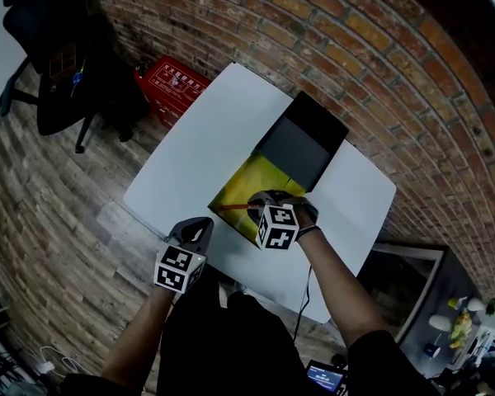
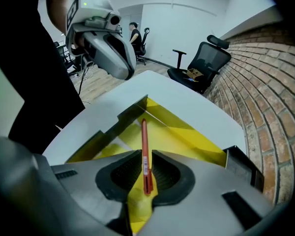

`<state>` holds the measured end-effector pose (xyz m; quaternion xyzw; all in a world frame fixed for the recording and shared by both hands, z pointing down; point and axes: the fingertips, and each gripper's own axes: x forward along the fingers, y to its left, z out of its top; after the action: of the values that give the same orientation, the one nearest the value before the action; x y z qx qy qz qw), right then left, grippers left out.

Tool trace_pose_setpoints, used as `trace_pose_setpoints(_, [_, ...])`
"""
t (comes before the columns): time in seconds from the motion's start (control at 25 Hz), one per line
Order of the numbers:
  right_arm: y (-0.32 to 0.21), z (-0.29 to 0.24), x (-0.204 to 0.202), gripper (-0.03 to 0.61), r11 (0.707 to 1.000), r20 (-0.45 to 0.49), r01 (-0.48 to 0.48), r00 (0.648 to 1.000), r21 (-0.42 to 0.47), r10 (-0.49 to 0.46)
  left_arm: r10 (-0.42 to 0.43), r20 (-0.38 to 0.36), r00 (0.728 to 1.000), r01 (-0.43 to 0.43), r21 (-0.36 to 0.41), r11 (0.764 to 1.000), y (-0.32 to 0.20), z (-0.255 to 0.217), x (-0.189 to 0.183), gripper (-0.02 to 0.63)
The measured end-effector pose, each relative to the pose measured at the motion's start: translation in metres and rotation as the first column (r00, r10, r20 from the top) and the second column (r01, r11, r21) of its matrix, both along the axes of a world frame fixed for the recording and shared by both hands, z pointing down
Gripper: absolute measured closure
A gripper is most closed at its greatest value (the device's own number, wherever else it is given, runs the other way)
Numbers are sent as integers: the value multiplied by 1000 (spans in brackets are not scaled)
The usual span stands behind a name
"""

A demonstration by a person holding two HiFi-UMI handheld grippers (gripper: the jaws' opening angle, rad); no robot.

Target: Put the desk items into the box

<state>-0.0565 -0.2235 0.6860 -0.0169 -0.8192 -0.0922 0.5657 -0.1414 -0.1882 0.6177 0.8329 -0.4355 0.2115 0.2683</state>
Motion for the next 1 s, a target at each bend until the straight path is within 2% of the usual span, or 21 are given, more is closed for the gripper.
trace_pose_setpoints(0.28, [4,-38,4,515,994,129,-112,986,14,110,15,2,1000,-15,31,999,4,-15,17,600])
trace_pose_setpoints(0.52, [22,-63,16,544,968,255,-248,934,-39,250,25,-1,1000,-25,63,998,17,-34,37,600])
trace_pose_setpoints(0.68, [36,-82,27,555,937,345,-337,872,-88,347,28,-3,1000,-27,87,996,27,-49,52,600])
trace_pose_setpoints(0.84, [54,-97,44,557,893,430,-420,785,-159,446,25,-2,1000,-25,107,994,40,-61,66,600])
trace_pose_setpoints(1.0, [67,-112,63,557,862,504,-473,707,-185,496,17,4,1000,-18,133,991,50,-72,80,600])
